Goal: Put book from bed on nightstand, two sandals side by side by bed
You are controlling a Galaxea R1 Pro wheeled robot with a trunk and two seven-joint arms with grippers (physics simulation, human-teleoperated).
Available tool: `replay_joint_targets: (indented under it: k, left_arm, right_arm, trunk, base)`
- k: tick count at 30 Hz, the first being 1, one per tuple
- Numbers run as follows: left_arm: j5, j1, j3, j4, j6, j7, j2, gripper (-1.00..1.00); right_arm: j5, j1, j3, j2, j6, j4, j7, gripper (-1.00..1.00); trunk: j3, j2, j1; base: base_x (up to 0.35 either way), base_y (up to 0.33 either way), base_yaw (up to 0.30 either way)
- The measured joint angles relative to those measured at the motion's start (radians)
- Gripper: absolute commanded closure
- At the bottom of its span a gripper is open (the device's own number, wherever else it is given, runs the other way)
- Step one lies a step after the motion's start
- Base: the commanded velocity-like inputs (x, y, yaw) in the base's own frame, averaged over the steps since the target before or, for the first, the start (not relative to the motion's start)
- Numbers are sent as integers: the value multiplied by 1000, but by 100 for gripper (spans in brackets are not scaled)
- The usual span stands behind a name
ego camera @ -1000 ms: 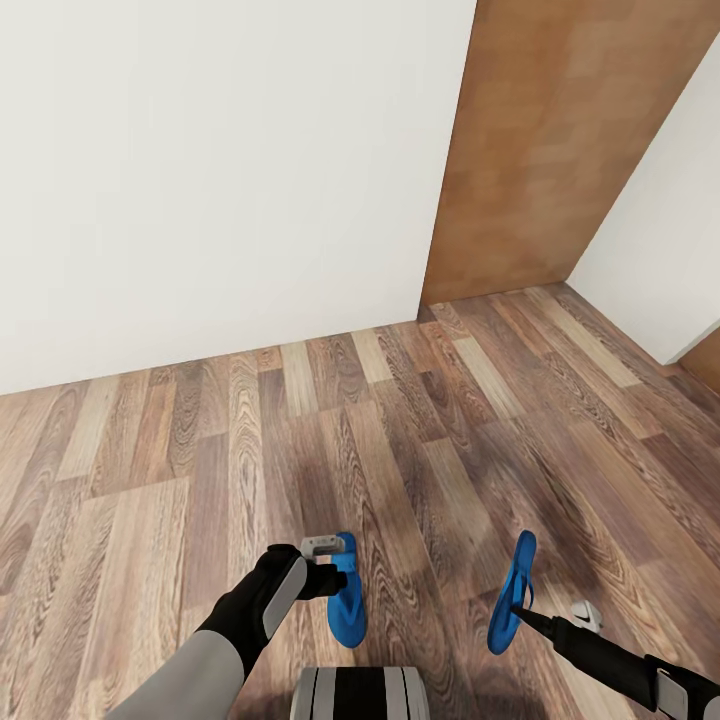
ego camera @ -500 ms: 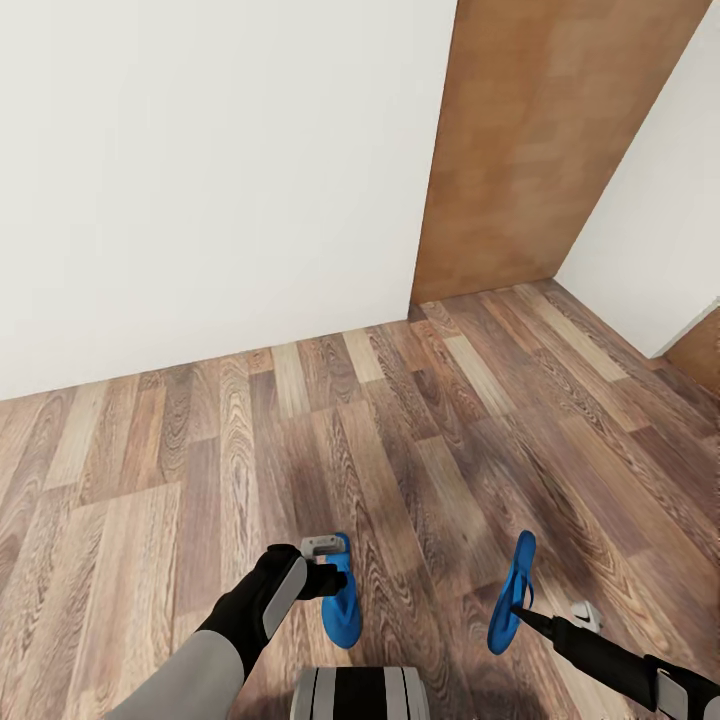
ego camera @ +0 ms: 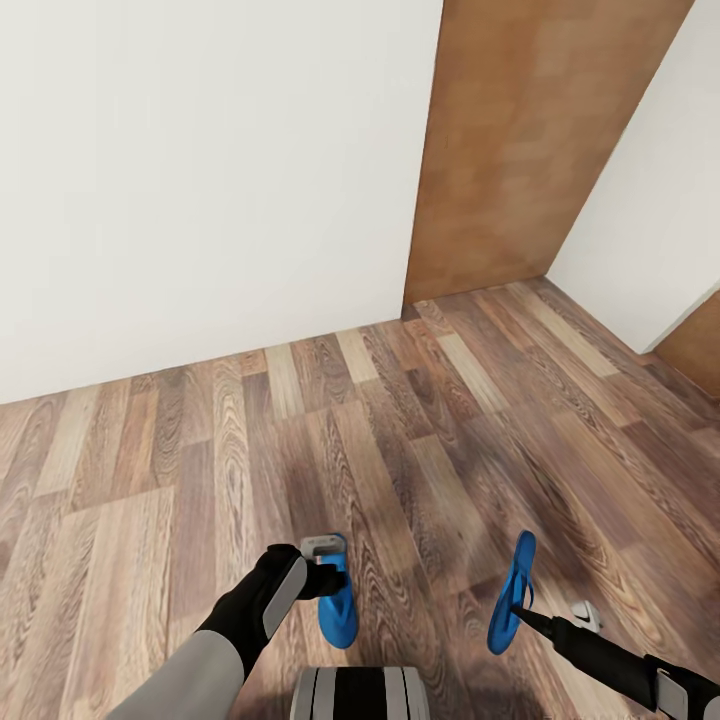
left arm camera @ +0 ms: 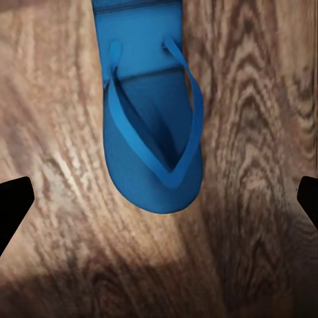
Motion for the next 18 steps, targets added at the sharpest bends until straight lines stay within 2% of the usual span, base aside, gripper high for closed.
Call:
replay_joint_targets:
  k: [5, 18]
  left_arm:
    - [0, 0, 0, 0, 0, 0, 0, -100]
    - [0, 0, 0, -1, 0, 0, 0, -100]
  right_arm:
    - [0, 0, 0, 0, 0, 0, 0, 100]
    - [0, 0, 0, 0, 0, 0, 0, 100]
  trunk:
    - [0, 0, 0]
    - [0, 0, 0]
  base:
    - [0, 0, -76]
    - [0, 0, -4]
